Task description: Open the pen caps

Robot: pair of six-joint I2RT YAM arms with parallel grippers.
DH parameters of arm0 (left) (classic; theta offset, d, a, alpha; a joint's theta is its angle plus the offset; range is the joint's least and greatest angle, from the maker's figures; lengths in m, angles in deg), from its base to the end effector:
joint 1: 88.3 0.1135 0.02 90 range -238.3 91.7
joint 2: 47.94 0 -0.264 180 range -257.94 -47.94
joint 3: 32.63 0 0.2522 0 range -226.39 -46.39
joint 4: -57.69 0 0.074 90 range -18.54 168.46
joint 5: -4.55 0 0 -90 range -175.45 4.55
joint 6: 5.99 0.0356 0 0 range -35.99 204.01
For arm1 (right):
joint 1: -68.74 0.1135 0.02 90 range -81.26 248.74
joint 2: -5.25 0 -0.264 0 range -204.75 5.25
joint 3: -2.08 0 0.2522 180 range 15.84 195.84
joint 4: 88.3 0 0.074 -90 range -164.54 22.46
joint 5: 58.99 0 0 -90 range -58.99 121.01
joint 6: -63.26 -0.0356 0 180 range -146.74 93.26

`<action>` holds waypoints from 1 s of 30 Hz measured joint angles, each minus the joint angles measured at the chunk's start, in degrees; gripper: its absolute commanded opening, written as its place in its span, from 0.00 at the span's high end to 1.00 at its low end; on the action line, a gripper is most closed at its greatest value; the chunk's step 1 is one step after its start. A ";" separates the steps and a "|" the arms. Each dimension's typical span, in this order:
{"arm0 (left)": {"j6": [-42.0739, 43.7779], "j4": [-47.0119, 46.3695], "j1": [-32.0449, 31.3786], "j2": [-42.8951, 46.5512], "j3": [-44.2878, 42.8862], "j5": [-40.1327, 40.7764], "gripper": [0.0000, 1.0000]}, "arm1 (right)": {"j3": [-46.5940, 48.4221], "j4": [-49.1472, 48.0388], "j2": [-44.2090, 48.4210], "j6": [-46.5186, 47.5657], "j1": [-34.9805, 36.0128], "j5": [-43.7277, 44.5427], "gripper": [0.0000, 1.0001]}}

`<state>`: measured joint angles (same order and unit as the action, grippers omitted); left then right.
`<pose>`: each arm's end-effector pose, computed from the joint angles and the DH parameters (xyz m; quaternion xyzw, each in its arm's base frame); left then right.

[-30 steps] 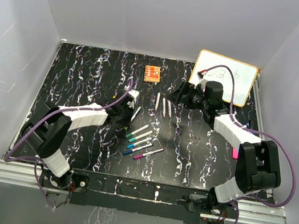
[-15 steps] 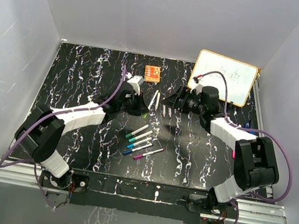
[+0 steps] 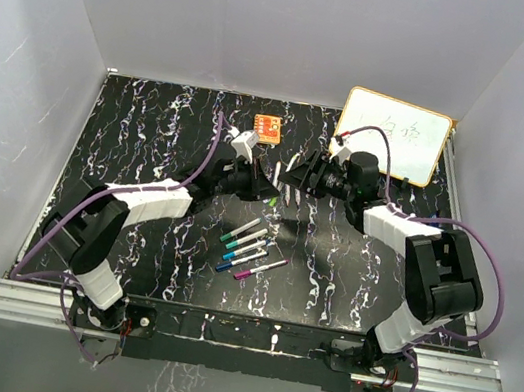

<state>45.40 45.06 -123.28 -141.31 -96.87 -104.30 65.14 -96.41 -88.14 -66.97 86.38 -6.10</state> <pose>0.2876 -0.2153 0.2237 0.0729 0.7931 -0.4586 0.3941 0.3252 0.1259 0.2110 -0.0199 0.8065 0.4869 0.3348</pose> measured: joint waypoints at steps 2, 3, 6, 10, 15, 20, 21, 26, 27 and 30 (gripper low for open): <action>-0.76 -1.22 -0.15 -0.42 0.00 -0.63 1.00 | -0.02 -0.87 -0.74 -0.63 0.07 -0.46 0.45; -1.09 -1.90 -0.28 -0.61 0.00 -0.96 1.00 | -0.02 -1.09 -0.94 -0.81 0.13 -0.59 0.47; -2.01 -3.41 -0.48 -1.11 0.02 -1.84 1.00 | -0.11 -2.38 -1.70 -1.77 0.31 -0.94 0.52; -3.06 -5.35 -0.70 -1.16 0.02 -2.73 1.00 | -0.33 -4.00 -2.27 -2.67 0.37 -1.55 0.63; -3.89 -7.28 -1.01 -1.55 0.39 -3.15 1.00 | -0.33 -4.94 -2.75 -3.58 0.39 -1.95 0.69; -4.55 -7.87 -1.20 -2.05 0.96 -3.43 1.00 | -0.33 -5.84 -2.75 -3.91 0.39 -1.97 0.80; -4.66 -7.91 -1.22 -2.05 0.98 -3.48 1.00 | -0.35 -5.88 -2.75 -3.93 0.39 -1.95 0.84; -4.79 -8.24 -1.27 -2.12 1.03 -3.54 1.00 | -0.35 -6.73 -2.75 -4.92 0.55 -2.34 1.00; -4.83 -8.28 -1.27 -2.12 1.05 -3.61 0.94 | -0.35 -6.75 -2.75 -5.03 0.57 -2.34 1.00; -4.72 -8.33 -1.27 -2.16 1.05 -3.69 0.64 | -0.35 -6.80 -2.78 -5.09 0.57 -2.32 1.00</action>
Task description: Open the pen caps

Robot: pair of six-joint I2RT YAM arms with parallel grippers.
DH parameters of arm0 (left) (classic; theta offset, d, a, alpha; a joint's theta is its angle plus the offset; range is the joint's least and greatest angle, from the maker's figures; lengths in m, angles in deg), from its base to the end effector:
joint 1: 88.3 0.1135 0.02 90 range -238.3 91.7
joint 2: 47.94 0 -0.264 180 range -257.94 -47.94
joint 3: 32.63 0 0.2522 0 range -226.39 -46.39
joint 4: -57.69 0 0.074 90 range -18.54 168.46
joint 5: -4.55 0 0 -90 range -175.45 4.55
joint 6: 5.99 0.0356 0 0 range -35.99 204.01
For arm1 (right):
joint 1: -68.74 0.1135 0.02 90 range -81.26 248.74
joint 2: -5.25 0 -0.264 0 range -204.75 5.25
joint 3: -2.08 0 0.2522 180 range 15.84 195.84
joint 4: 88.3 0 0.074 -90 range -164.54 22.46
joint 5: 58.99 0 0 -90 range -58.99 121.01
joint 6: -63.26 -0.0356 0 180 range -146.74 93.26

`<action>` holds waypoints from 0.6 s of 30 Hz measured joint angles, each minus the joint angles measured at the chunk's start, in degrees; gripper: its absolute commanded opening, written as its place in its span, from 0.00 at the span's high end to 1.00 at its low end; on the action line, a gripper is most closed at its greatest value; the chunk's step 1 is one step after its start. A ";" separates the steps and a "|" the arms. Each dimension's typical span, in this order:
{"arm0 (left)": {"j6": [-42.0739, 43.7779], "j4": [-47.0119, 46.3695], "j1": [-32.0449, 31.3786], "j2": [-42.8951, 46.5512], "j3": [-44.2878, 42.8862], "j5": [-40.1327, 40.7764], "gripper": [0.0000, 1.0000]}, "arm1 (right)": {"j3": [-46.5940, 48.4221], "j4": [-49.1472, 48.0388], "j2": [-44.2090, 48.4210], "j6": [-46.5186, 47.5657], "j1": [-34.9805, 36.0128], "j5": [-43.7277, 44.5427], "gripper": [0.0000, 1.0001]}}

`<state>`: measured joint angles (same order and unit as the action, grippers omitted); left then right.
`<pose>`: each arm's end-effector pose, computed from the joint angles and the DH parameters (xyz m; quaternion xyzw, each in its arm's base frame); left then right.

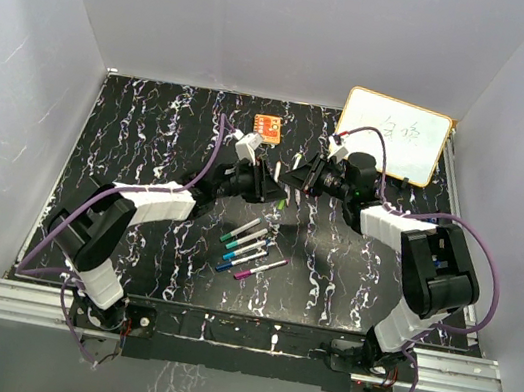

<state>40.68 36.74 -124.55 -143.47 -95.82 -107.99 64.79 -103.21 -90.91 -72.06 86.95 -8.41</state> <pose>0.2849 -0.2258 0.2203 0.0767 0.7651 -0.5138 0.3806 0.3301 0.1324 0.2047 -0.0123 0.7891 0.5222 0.3233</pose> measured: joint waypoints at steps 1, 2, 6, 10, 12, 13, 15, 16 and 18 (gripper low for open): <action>-0.04 0.00 0.02 0.00 0.04 0.02 0.61 | 0.00 -0.04 0.00 -0.02 0.00 0.00 1.00; -0.09 -0.07 0.04 0.00 0.13 0.00 0.59 | 0.00 -0.09 0.00 0.00 0.00 0.11 1.00; -0.35 -1.62 0.00 0.00 1.20 -0.09 0.57 | -0.02 -0.17 0.00 0.04 0.00 0.24 1.00; -0.17 -2.21 0.00 0.00 1.44 -1.27 0.57 | -0.02 -0.17 0.00 0.17 0.04 0.24 1.00; -0.22 -2.99 0.00 0.00 1.55 -1.97 0.57 | -0.02 -0.17 0.00 0.15 0.04 0.24 1.00; -0.26 -3.54 0.00 0.00 1.66 -2.32 0.57 | -0.04 -0.17 0.00 0.15 0.04 0.24 1.00; -0.42 -4.68 0.00 -0.22 1.92 -2.93 0.57 | -0.07 -0.15 0.00 0.15 0.04 0.26 1.00; -0.48 -5.31 0.00 -0.50 1.97 -3.23 0.58 | -0.07 -0.15 0.02 0.15 0.04 0.26 1.00; -0.74 -6.10 0.00 -1.20 2.03 -3.72 0.58 | -0.09 -0.13 0.02 0.17 0.04 0.26 1.00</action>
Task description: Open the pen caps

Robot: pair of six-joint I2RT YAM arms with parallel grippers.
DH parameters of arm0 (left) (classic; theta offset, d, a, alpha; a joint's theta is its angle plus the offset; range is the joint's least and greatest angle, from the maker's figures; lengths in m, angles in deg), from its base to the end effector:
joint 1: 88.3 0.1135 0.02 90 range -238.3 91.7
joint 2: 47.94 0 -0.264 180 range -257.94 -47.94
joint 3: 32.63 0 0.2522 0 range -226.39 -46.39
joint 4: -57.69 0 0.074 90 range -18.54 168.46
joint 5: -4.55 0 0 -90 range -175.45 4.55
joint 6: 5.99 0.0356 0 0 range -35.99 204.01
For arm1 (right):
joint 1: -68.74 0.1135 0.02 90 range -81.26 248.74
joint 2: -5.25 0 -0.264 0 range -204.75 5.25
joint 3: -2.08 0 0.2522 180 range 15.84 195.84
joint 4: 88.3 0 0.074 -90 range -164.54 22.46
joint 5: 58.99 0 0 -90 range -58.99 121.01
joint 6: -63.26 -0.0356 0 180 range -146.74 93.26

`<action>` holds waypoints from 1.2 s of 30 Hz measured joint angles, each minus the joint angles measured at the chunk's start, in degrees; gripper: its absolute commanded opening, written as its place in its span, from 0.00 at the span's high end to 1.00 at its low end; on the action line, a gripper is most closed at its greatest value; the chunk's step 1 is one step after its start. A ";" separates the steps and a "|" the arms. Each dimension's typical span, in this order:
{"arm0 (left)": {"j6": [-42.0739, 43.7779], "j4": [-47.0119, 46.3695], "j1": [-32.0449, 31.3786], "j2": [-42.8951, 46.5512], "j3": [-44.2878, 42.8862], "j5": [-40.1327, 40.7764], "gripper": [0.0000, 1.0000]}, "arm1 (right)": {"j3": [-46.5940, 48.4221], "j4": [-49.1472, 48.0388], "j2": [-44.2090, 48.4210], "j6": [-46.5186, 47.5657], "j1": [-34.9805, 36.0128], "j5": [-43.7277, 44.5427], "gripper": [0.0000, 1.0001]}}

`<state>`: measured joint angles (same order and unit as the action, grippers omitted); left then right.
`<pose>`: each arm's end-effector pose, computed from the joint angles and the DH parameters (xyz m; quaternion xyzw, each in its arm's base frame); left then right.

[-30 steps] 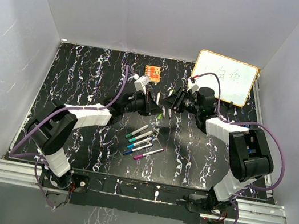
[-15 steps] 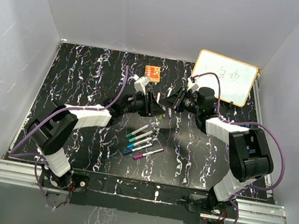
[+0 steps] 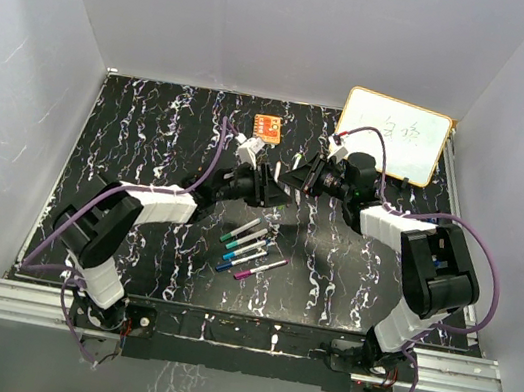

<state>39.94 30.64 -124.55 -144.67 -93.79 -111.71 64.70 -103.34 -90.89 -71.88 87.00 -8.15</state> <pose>0.2817 -0.2261 0.2133 0.0976 0.7463 -0.5414 0.3747 0.3299 0.1325 0.2045 -0.0128 0.7891 0.5207 0.3256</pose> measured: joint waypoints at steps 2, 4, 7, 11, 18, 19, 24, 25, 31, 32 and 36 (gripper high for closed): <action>-0.33 -0.85 0.00 -0.98 0.13 -0.33 0.58 | 0.00 0.04 0.04 -0.02 0.00 0.00 1.00; -0.57 -1.25 0.00 -1.95 0.28 -0.44 0.59 | 0.00 0.04 0.11 -0.02 0.00 0.00 1.00; -0.98 -1.49 0.00 -2.45 1.16 -0.44 0.63 | 0.00 0.09 0.22 -0.02 0.00 -0.02 1.00; -1.53 -2.47 0.00 -2.47 1.66 -0.42 0.78 | 0.00 0.17 0.33 -0.02 0.00 -0.02 1.00; -1.90 -4.66 -0.22 -2.54 1.66 -1.51 1.00 | 0.00 0.44 0.44 -0.28 0.00 0.15 1.00; -1.88 -4.83 -0.26 -2.58 1.66 -1.49 1.00 | 0.00 0.44 0.48 -0.37 0.00 0.17 1.00; -2.03 -4.85 -0.26 -2.71 1.66 -1.55 1.00 | 0.00 1.38 0.76 -0.31 0.00 1.38 1.00; -2.08 -4.83 -0.26 -2.71 1.77 -1.53 1.00 | 0.00 1.97 0.98 -0.13 0.02 2.12 1.00; -3.06 -6.45 -0.26 -2.08 4.33 -0.81 1.00 | 2.01 8.00 1.31 1.97 1.33 4.68 1.00; -3.41 -6.95 -0.24 -1.73 4.92 -0.66 1.00 | 2.71 9.31 1.29 2.38 1.66 4.92 1.00; -4.83 -9.11 0.07 0.59 7.58 0.81 1.00 | 5.55 13.20 1.27 3.54 2.71 5.11 1.00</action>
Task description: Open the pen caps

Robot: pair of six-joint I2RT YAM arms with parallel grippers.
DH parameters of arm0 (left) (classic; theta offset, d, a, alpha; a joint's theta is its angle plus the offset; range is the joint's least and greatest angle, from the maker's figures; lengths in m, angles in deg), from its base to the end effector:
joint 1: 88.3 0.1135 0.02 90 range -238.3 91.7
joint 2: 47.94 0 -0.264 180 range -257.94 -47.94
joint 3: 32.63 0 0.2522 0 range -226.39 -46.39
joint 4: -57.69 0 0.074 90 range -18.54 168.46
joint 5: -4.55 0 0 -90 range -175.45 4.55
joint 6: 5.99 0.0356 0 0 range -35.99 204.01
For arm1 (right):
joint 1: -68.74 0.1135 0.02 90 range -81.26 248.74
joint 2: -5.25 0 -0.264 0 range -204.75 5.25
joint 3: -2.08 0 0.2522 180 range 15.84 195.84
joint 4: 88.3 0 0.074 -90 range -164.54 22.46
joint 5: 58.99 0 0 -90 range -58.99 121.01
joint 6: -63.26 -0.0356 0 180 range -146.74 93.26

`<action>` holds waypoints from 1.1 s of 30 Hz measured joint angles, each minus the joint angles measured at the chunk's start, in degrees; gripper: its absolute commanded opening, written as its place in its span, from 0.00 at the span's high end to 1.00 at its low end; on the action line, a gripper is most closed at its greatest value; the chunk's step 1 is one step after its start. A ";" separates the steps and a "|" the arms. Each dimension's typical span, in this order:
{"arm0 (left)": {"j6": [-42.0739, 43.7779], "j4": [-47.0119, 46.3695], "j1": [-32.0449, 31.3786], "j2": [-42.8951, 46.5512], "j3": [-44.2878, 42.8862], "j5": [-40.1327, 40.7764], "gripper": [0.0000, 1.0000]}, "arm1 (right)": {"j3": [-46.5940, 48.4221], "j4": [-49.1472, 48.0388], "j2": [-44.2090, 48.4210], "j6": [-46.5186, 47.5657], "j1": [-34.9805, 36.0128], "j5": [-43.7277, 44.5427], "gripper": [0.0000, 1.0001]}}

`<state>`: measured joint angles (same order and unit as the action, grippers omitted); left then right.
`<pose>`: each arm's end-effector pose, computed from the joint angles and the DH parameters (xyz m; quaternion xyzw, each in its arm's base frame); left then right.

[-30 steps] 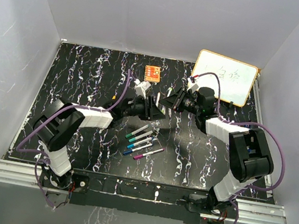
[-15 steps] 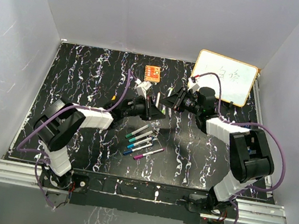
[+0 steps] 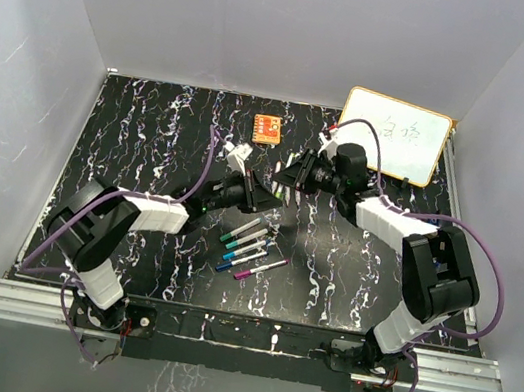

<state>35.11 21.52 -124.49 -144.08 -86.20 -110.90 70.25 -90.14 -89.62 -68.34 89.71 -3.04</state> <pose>0.2649 -0.2128 0.1935 0.0654 0.7389 -0.5606 0.3680 0.3305 0.1480 0.2197 -0.0108 0.8210 0.4782 0.3118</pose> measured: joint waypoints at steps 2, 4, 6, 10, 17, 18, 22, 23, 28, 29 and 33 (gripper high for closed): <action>-0.33 -0.22 0.09 1.20 0.92 0.61 1.00 | 1.18 1.29 0.00 0.22 0.50 0.09 1.00; -0.61 -0.17 0.15 2.34 1.57 1.44 1.00 | 1.92 1.95 0.00 0.31 0.81 0.09 1.00; -0.79 -0.11 0.22 3.13 2.05 2.01 1.00 | 2.32 2.01 0.00 0.33 1.14 0.26 1.00; -1.31 2.56 0.04 4.13 3.96 0.17 1.00 | 2.89 0.07 -0.07 1.11 0.61 4.00 1.00; -2.58 8.83 -0.76 4.15 8.00 -3.63 1.00 | 5.09 -8.39 -0.04 2.01 -5.09 12.83 1.00; -2.54 9.03 -0.76 4.15 7.98 -3.67 1.00 | 5.14 -8.85 -0.04 2.08 -5.11 13.16 1.00; -0.83 14.19 -0.76 4.24 5.88 -3.08 1.00 | 5.16 -8.90 0.02 2.56 -4.96 13.38 1.00; 0.22 16.59 -0.76 4.24 4.44 -2.34 1.00 | 5.18 -8.44 0.13 2.84 -4.96 13.35 1.00; 8.02 34.29 -0.52 4.31 -9.81 4.98 1.00 | 6.62 -0.52 1.90 7.41 -5.25 13.42 1.00; 9.77 37.59 -0.20 4.20 -13.31 6.73 1.00 | 7.06 1.70 2.56 8.70 -5.38 13.42 1.00; 16.28 48.06 2.14 1.70 -25.07 13.03 1.00 | 8.15 9.35 4.50 13.00 -5.73 13.60 1.00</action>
<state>51.39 69.59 -122.34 -142.38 -111.27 -97.87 78.41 -80.78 -85.12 -55.34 83.98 10.56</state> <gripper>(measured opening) 0.099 0.111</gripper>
